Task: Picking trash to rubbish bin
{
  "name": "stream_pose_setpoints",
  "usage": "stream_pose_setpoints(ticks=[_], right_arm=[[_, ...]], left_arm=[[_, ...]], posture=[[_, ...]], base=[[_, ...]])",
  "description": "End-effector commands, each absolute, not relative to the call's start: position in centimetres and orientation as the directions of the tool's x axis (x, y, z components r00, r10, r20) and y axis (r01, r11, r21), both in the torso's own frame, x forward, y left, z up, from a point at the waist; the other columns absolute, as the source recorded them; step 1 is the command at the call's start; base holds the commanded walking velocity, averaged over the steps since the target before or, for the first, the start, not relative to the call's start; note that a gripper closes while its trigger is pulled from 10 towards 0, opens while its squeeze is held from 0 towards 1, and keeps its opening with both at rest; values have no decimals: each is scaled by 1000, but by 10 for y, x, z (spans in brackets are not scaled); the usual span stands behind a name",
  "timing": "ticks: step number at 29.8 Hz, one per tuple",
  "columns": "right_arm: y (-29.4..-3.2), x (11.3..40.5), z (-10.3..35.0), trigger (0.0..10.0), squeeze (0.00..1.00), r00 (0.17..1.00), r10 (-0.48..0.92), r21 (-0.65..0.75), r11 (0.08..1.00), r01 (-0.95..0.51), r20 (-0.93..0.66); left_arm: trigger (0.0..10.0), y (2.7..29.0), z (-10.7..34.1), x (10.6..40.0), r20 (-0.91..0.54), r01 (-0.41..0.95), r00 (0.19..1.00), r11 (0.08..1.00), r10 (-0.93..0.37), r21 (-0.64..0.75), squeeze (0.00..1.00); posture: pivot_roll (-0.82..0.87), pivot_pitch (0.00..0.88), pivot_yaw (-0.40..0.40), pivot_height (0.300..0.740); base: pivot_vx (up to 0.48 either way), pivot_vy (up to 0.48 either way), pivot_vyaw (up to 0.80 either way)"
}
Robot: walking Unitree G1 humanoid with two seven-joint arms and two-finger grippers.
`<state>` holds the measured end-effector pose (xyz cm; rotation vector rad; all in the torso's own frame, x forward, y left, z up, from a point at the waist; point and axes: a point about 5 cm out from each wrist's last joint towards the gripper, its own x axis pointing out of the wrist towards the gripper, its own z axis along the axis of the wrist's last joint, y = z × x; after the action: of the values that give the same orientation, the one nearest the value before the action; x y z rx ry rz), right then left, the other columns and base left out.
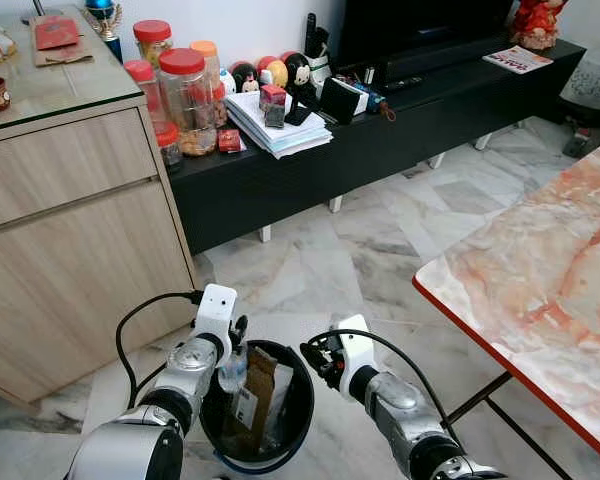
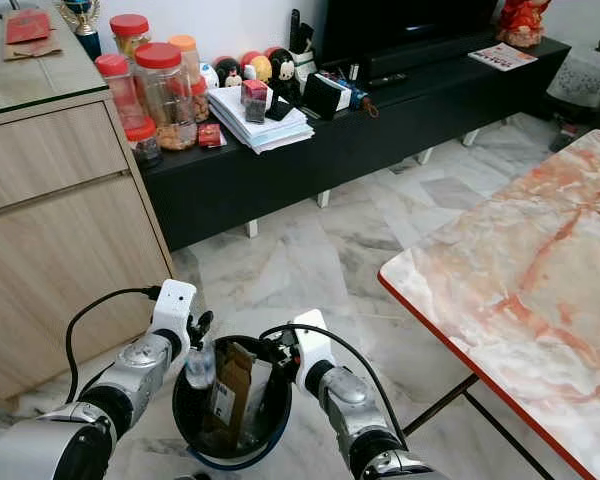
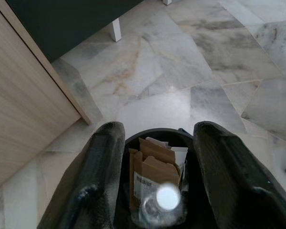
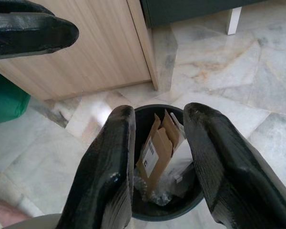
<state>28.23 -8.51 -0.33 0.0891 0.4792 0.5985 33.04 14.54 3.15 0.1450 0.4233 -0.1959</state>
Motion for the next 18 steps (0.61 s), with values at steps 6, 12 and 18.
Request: stream_pose_setpoints(ticks=[6, 12, 18], right_arm=[[-86, 280, -5, 10000, 0, 729, 552, 227, 833, -505, -405], [-98, 269, -20, 10000, 0, 742, 469, 210, 882, -422, -479], [-125, 246, -45, 10000, 0, 738, 297, 145, 954, -264, -606]], left_arm=[[10000, 141, 32, 331, -422, 255, 888, 959, -183, 120, 678], [10000, 156, 8, 310, -500, 231, 856, 963, -133, 138, 0], [10000, 194, -23, 272, -587, 62, 810, 991, 21, 121, 0]], posture=[[-17, 88, -54, 740], [-9, 75, -49, 740], [9, 70, -49, 740]], base=[[0, 0, 0], [0, 0, 0], [0, 0, 0]])
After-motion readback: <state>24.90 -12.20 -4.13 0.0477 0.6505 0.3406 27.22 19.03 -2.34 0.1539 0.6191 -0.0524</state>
